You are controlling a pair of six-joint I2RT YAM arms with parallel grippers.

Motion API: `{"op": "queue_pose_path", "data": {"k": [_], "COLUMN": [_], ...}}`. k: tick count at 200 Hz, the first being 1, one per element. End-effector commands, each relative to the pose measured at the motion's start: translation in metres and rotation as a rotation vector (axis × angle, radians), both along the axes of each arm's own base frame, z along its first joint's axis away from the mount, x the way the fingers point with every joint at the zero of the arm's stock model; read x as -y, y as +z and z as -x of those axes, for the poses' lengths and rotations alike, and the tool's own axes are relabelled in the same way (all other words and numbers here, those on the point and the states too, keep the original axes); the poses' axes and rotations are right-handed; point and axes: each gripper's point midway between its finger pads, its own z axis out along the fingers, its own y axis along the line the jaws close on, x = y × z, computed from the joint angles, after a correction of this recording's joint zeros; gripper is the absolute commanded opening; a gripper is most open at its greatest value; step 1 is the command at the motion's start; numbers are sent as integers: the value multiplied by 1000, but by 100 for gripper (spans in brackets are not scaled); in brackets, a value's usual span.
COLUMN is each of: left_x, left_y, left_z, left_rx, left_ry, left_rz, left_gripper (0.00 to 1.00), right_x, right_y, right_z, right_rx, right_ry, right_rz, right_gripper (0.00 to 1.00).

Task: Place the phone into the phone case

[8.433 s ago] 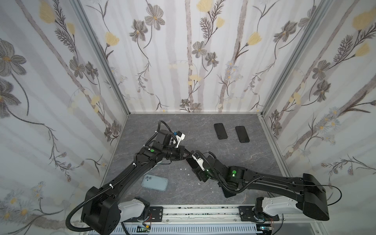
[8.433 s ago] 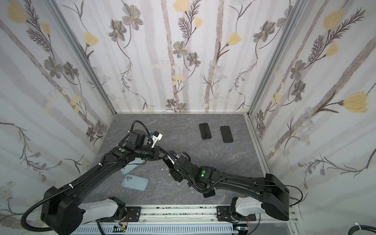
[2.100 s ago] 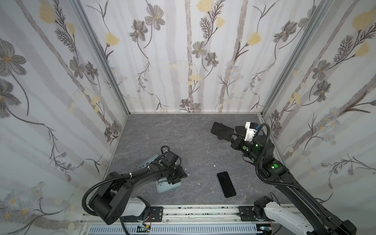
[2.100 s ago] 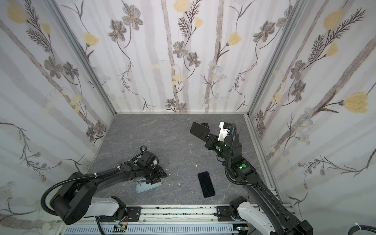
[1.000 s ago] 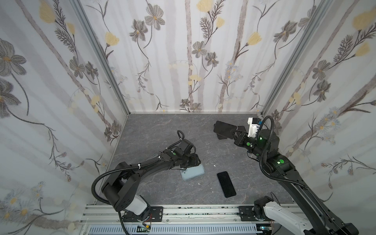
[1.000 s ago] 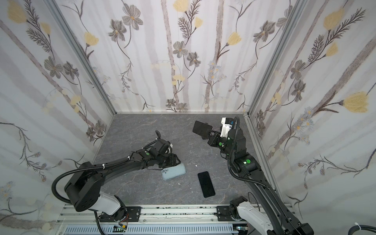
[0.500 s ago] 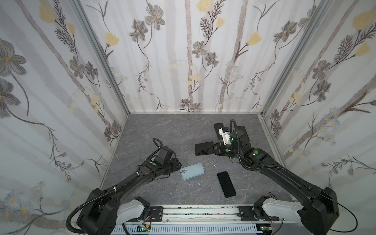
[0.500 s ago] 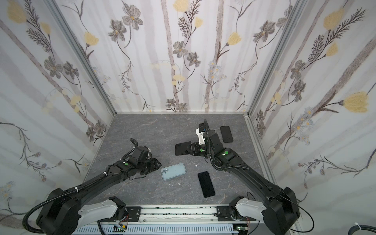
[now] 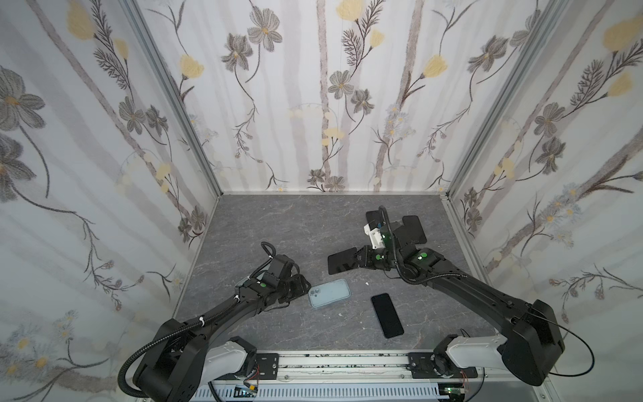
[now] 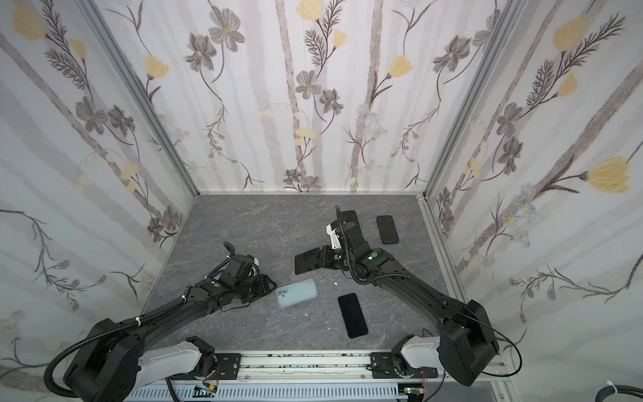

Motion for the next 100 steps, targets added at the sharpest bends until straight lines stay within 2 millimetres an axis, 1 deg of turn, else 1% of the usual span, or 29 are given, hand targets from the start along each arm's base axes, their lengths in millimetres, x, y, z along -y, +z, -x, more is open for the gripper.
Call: {"op": "queue_pose_path", "data": {"k": [1, 34, 62, 100], "left_x": [3, 4, 4, 6], "left_y": [0, -2, -8, -10], "left_z": [-3, 1, 5, 6], "left_rx": [8, -2, -24, -28], "left_ry": [-8, -11, -12, -14], "left_rz": [14, 28, 32, 45], "left_gripper": [49, 47, 44, 43], "right_x": [-6, -7, -9, -12], "right_y": [5, 1, -4, -13], "right_z": [-2, 1, 6, 11], "right_rx": [15, 1, -27, -72], "right_ry": [31, 56, 86, 122], "right_rz": [-7, 15, 16, 36], "right_gripper": [0, 0, 0, 0]}}
